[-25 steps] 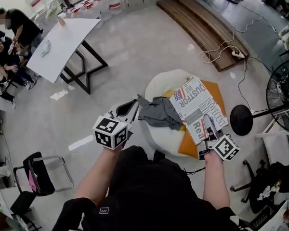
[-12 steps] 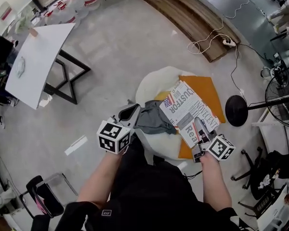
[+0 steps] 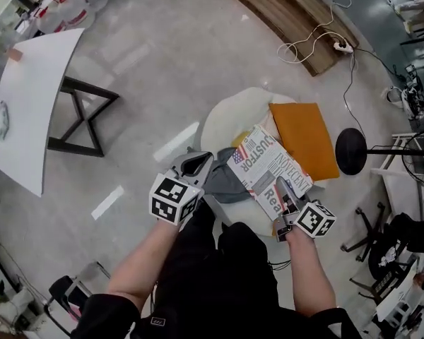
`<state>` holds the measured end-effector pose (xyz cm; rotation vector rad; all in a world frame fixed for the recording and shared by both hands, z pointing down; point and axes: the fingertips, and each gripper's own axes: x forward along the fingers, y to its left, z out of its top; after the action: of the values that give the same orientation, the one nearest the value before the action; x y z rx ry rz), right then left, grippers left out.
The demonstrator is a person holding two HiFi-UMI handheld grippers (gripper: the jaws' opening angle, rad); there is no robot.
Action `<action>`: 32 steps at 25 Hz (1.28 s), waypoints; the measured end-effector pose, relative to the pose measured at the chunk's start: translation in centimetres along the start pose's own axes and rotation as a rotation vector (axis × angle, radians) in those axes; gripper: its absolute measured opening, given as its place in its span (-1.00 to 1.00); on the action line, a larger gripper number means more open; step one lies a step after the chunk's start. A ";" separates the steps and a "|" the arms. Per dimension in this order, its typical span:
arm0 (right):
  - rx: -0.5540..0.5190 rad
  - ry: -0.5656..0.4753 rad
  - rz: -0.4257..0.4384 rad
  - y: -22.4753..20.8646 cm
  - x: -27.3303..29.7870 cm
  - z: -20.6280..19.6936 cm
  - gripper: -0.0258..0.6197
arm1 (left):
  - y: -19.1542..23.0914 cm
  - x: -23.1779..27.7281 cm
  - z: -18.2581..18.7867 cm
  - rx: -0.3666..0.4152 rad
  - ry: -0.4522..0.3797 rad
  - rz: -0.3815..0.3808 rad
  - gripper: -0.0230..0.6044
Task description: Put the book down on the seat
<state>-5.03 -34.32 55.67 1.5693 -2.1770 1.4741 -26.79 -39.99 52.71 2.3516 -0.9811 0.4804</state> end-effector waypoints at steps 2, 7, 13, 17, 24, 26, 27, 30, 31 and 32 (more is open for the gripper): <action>0.025 0.006 -0.008 -0.7 1.8 -0.8 -0.40 | 0.9 1.4 -1.0 -0.014 0.016 -0.015 -0.92; 0.066 0.022 -0.011 -3.4 6.3 -1.8 -0.40 | 2.4 4.8 -3.1 -0.040 0.056 -0.027 -0.92; 0.054 0.073 -0.016 -8.2 12.2 -3.3 -0.40 | 4.6 9.5 -5.8 -0.033 0.084 -0.024 -0.92; 0.052 0.118 -0.031 -11.5 15.9 -5.6 -0.40 | 6.4 12.2 -8.5 -0.043 0.099 -0.014 -0.92; 0.075 0.173 -0.041 -16.4 22.0 -9.1 -0.40 | 8.5 15.6 -13.9 -0.068 0.151 -0.035 -0.92; 0.056 0.198 -0.053 -18.1 23.5 -10.2 -0.40 | 8.7 16.5 -15.7 -0.073 0.163 -0.042 -0.92; 0.047 0.210 -0.060 -19.1 24.4 -10.8 -0.40 | 9.0 16.8 -16.6 -0.075 0.167 -0.043 -0.92; 0.049 0.248 -0.060 -21.9 26.8 -12.7 -0.40 | 9.7 18.0 -19.4 -0.083 0.182 -0.045 -0.92; 0.054 0.268 -0.052 -22.7 27.4 -13.4 -0.40 | 9.7 18.4 -20.2 -0.087 0.187 -0.047 -0.92; 0.051 0.294 -0.044 -23.5 28.0 -14.1 -0.39 | 9.8 18.8 -20.9 -0.090 0.190 -0.050 -0.92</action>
<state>-6.40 -43.73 93.65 1.3071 -1.9435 1.6397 -23.74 -43.28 82.12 2.1986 -0.8367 0.6145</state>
